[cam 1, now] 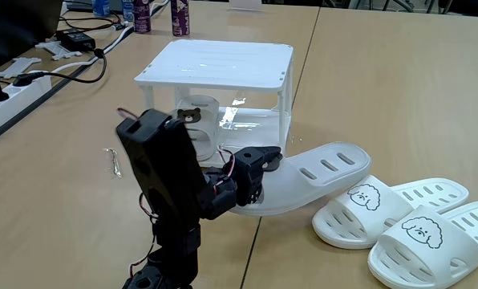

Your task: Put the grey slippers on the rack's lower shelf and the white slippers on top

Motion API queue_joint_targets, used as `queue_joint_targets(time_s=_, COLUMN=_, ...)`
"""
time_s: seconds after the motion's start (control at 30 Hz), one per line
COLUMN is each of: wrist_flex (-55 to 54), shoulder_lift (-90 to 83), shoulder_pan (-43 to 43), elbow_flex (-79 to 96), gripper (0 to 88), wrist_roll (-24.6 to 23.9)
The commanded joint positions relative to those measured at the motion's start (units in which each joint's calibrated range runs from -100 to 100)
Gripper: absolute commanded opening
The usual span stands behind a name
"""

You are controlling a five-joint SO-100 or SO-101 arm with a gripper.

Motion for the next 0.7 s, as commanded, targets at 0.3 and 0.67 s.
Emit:
queue_joint_targets(time_s=0.3, wrist_flex=-22.03, shoulder_lift=11.84, shoulder_pan=-15.61, elbow_flex=0.90, gripper=0.6, wrist_roll=0.42)
queue_joint_targets(time_s=0.67, wrist_flex=-21.34, shoulder_lift=12.26, shoulder_pan=-26.22, elbow_flex=0.35, gripper=0.6, wrist_roll=0.42)
